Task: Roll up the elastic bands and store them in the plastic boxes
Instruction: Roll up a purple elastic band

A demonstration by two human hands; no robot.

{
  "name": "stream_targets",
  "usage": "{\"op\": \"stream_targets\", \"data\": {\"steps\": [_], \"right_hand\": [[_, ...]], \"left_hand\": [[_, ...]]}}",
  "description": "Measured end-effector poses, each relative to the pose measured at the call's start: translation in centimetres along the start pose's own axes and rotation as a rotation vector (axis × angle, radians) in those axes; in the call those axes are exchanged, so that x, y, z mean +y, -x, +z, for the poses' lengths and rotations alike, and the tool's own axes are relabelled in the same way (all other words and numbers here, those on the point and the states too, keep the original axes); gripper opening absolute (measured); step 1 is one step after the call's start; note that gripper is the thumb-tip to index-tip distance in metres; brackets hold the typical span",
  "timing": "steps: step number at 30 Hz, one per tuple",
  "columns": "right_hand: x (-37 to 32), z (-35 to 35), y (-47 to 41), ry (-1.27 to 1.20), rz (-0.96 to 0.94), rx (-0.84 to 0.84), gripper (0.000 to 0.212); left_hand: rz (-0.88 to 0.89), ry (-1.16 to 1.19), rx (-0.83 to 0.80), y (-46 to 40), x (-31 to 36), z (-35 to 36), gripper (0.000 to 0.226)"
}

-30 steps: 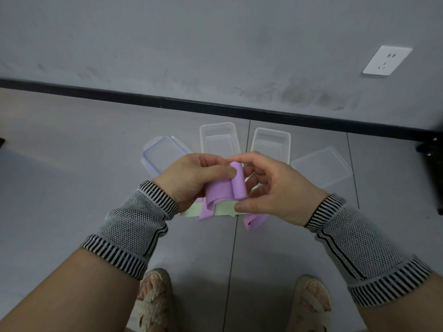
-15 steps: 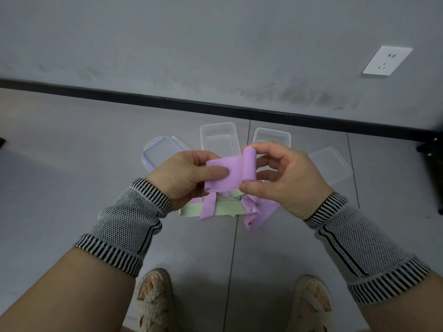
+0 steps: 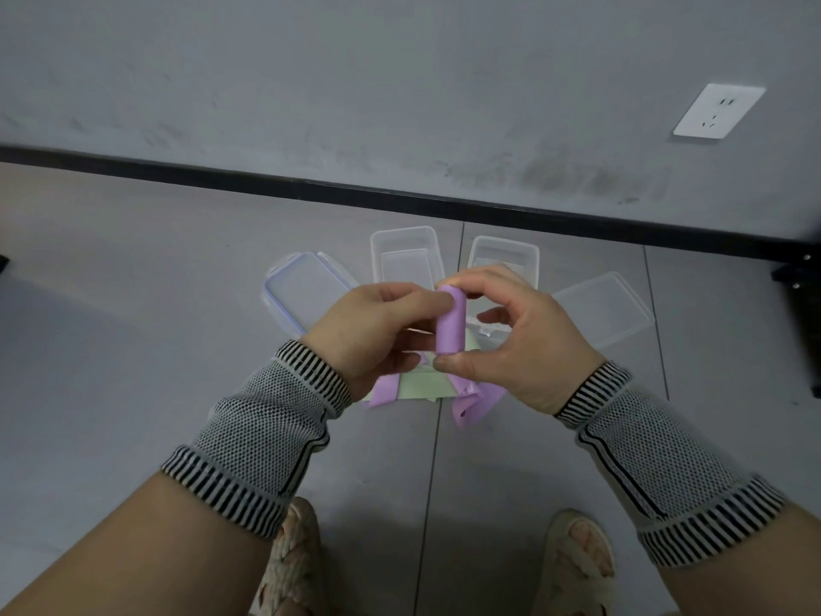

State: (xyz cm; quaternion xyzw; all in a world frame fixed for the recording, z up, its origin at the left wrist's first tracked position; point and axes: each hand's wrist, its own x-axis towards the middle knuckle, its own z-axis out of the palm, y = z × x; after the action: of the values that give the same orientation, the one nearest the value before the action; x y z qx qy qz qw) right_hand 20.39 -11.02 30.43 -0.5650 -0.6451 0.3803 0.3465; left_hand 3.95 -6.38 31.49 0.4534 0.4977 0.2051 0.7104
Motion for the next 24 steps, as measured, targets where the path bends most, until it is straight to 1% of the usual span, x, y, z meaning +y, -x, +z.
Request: {"op": "stream_targets", "data": {"steps": [1, 3, 5, 7, 8, 9, 10, 12, 13, 14, 17, 20, 24], "right_hand": [[0.08, 0.09, 0.0, 0.017, -0.012, 0.005, 0.06], [0.24, 0.22, 0.01, 0.02, -0.021, 0.004, 0.06], [0.31, 0.28, 0.07, 0.021, -0.002, -0.028, 0.065], [0.07, 0.15, 0.05, 0.005, 0.066, -0.074, 0.076], [-0.02, 0.01, -0.03, -0.035, 0.107, -0.08, 0.077], [-0.02, -0.11, -0.12, -0.093, 0.127, -0.071, 0.071], [0.1, -0.19, -0.22, -0.154, 0.124, -0.052, 0.057], [0.28, -0.29, -0.4, -0.241, 0.097, 0.004, 0.023], [0.39, -0.3, -0.43, -0.28, 0.101, 0.026, 0.013], [0.42, -0.28, -0.42, -0.315, 0.114, 0.039, 0.009], [0.46, -0.33, -0.46, -0.367, 0.131, 0.07, 0.008], [0.37, -0.48, -0.49, -0.357, 0.123, 0.097, 0.015], [0.52, -0.54, -0.48, -0.336, 0.125, 0.097, 0.016]], "left_hand": [[-0.015, 0.004, -0.055, 0.05, -0.05, -0.01, 0.019], [-0.02, 0.021, -0.108, 0.04, -0.16, -0.15, 0.015], [-0.019, 0.019, -0.097, 0.08, -0.08, -0.32, 0.015], [0.012, 0.007, -0.054, 0.02, -0.05, -0.43, 0.008], [0.029, 0.003, -0.022, -0.01, -0.01, -0.5, 0.006], [0.049, -0.001, 0.007, -0.05, 0.01, -0.57, 0.007], [0.066, -0.004, 0.031, -0.09, 0.02, -0.61, 0.009], [0.086, -0.023, 0.065, -0.09, 0.03, -0.57, 0.012], [0.093, -0.032, 0.076, -0.1, 0.0, -0.51, 0.014], [0.099, -0.04, 0.084, -0.12, -0.06, -0.38, 0.015], [0.105, -0.048, 0.092, -0.16, -0.22, -0.1, 0.015], [0.084, -0.039, 0.078, -0.21, -0.35, 0.1, 0.022], [0.087, 0.014, 0.077, -0.22, -0.37, 0.26, 0.011]]}}
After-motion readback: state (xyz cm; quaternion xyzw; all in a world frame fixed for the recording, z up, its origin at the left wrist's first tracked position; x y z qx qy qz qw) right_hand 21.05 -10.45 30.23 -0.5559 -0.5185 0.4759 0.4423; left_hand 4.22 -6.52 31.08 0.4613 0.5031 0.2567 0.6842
